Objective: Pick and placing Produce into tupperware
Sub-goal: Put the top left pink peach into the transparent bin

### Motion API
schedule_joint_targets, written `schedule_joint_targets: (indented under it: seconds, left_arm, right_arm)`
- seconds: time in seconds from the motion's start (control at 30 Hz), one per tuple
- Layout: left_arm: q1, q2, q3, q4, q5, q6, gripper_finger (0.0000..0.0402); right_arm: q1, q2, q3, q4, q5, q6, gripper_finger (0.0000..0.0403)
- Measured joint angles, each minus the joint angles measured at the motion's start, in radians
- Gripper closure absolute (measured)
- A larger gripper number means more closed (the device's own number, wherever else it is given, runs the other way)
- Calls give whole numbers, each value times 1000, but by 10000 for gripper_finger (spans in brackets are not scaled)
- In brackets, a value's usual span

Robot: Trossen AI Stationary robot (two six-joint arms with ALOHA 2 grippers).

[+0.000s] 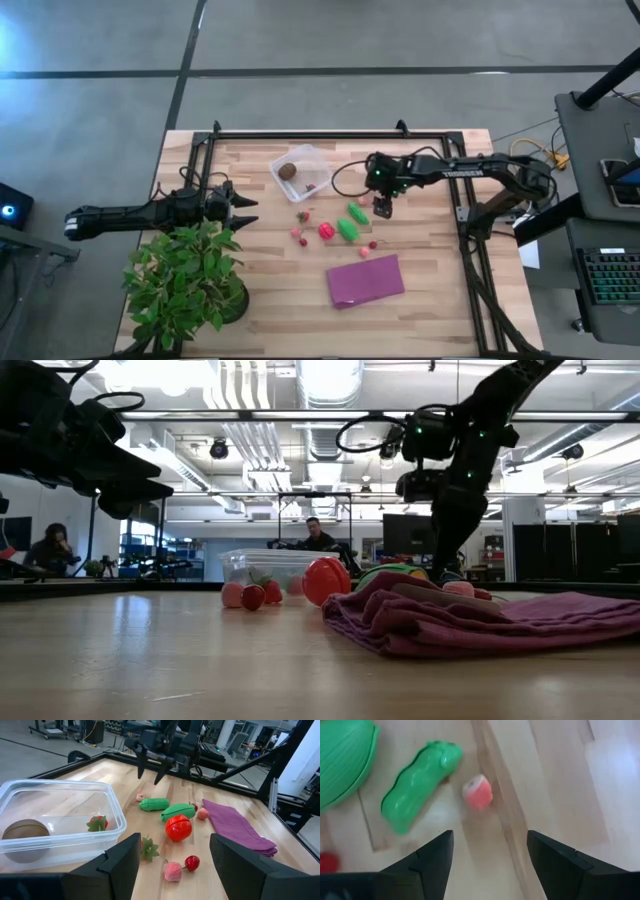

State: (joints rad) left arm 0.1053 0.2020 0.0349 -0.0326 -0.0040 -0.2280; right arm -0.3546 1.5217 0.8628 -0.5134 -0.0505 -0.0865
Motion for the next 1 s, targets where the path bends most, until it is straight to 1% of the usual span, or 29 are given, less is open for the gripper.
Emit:
schedule_joint_targets:
  seconds: [0.1,0.23,0.33,0.57,0.73,1.0]
  left_arm:
    - [0,1,0,0,0,0,178]
    - [0,1,0,-1,0,0,178]
    - [0,1,0,2,0,0,178]
    - [0,0,0,0,0,0,178]
    - [0,0,0,0,0,0,178]
    - [0,2,0,0,0,0,178]
  right_arm:
    - [-1,2,-13,79,0,-2,161]
    - [-1,6,-15,130,2,-70,165]
    - [0,25,-15,124,-1,-106,165]
    - [36,119,-14,137,-9,-131,161]
    - [38,128,-10,163,0,-129,162]
    - [38,157,-10,209,0,-125,176]
